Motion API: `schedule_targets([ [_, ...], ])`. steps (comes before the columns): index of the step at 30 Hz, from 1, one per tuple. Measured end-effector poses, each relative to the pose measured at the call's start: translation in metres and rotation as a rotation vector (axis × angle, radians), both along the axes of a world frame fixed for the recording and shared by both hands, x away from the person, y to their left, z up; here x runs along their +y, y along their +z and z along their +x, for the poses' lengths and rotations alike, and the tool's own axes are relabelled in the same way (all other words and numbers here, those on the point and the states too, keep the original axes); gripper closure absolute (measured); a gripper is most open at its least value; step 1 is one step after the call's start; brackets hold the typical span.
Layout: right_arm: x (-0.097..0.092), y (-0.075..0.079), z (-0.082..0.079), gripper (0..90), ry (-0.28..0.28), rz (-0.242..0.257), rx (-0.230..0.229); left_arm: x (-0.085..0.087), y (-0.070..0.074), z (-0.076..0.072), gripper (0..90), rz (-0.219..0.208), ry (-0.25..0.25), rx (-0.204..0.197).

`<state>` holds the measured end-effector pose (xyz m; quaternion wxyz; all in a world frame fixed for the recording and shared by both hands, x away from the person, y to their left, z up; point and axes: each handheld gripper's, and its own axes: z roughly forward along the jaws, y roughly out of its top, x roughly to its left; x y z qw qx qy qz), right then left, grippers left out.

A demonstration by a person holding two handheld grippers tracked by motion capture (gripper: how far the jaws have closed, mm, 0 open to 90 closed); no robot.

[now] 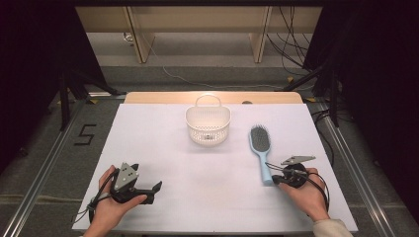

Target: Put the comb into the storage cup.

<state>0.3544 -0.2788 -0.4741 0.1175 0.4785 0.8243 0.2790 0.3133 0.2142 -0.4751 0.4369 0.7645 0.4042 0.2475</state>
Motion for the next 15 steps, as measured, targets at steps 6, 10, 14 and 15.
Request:
schedule_targets([
  [6,0.0018,0.0000,-0.0004,90.0,-0.003,0.004,0.003,-0.0004,0.0002,-0.0002,0.0,0.003,-0.004,-0.001],
  [10,0.0026,-0.0001,-0.0004,90.0,-0.005,0.005,0.005,-0.0005,0.0003,-0.0004,0.0,0.001,-0.005,-0.001],
  [14,0.0007,-0.0004,0.0002,90.0,-0.008,0.015,0.012,-0.0006,0.0001,-0.0006,0.0,0.001,-0.008,0.002],
  [15,0.0001,-0.0004,0.0004,90.0,-0.012,0.019,0.012,-0.0007,0.0002,-0.0008,0.0,-0.004,-0.010,0.004],
])
